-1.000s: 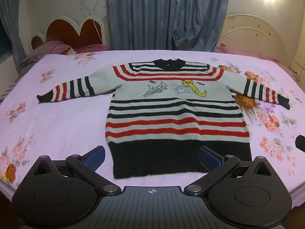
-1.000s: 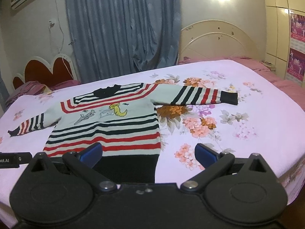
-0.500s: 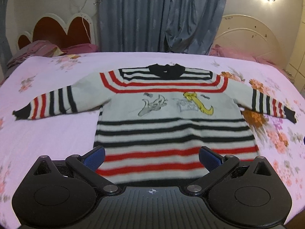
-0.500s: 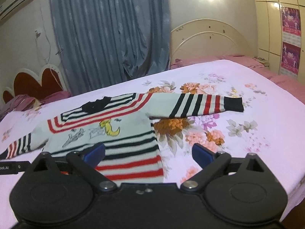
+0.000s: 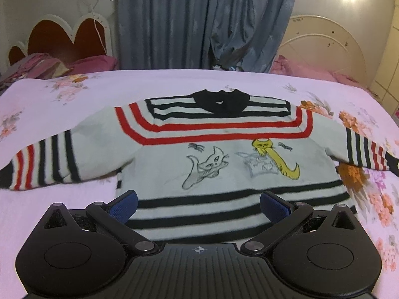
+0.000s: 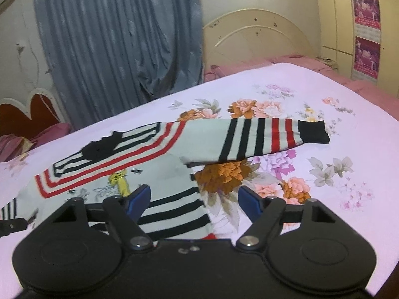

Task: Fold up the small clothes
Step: 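Grasp the black cuff of a sweater sleeve with the right tool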

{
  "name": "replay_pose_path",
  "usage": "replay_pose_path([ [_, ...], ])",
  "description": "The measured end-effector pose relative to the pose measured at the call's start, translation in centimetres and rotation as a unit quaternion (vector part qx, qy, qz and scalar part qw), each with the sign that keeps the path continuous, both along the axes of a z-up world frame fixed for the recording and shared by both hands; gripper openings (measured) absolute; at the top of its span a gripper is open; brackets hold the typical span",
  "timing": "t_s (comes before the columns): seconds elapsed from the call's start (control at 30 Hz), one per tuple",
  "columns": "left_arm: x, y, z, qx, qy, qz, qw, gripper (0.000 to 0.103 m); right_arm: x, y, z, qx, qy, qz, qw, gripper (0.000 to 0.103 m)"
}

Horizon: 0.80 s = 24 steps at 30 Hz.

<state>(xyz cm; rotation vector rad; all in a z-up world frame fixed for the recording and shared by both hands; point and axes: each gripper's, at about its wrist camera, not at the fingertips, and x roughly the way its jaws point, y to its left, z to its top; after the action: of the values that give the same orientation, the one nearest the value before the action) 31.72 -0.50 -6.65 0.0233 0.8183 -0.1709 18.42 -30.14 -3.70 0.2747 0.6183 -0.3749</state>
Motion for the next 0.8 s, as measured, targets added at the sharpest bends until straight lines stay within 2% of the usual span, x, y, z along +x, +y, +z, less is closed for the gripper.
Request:
replay_pose_path([
  [0.17, 2.6, -1.1, -1.4, -0.001, 0.014, 0.025, 0.9996, 0.103, 2.5, -2.6, -1.1, 0.001, 0.010, -0.008, 1.000, 0.072],
  [0.3, 4.4, -2.2, -2.4, 0.008, 0.019, 0.045, 0.9988, 0.103, 5.0, -5.9, -2.8, 0.021, 0.022, -0.010, 0.999, 0.061],
  [0.43, 6.0, -3.5, -3.7, 0.015, 0.030, 0.046, 0.9984, 0.103, 7.0, -9.6, -4.4, 0.036, 0.033, -0.030, 0.998, 0.055],
  [0.8, 9.9, -6.7, -6.0, 0.019, 0.036, 0.058, 0.9975, 0.103, 10.2, -18.8, -8.7, 0.057, 0.074, -0.102, 0.990, 0.055],
])
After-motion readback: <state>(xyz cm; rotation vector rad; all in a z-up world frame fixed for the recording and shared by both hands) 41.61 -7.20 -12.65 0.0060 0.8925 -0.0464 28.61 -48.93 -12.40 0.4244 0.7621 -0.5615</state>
